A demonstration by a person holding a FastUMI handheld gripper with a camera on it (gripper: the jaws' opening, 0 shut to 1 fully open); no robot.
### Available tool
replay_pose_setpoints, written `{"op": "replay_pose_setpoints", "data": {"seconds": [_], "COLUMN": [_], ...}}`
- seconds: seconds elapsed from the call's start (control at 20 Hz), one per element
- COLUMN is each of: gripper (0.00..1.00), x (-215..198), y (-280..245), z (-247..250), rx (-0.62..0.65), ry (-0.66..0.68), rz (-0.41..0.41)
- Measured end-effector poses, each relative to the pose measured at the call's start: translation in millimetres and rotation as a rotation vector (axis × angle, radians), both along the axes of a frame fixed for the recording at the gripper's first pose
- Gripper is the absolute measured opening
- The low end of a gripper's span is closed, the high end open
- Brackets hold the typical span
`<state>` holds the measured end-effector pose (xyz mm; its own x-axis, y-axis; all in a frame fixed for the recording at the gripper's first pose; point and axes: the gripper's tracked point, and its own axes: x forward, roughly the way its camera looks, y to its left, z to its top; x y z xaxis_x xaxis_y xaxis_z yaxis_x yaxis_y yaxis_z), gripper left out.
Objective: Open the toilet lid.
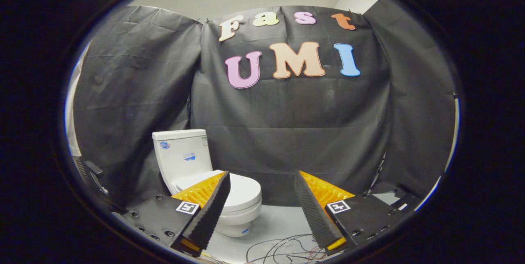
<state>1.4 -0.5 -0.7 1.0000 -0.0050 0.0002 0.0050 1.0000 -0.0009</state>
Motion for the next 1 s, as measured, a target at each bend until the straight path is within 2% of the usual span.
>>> {"op": "replay_pose_setpoints", "data": {"seconds": [1.0], "gripper": [0.96], "x": [47.4], "y": [0.4], "z": [1.0], "rx": [0.000], "ry": [-0.006], "rz": [-0.005]}}
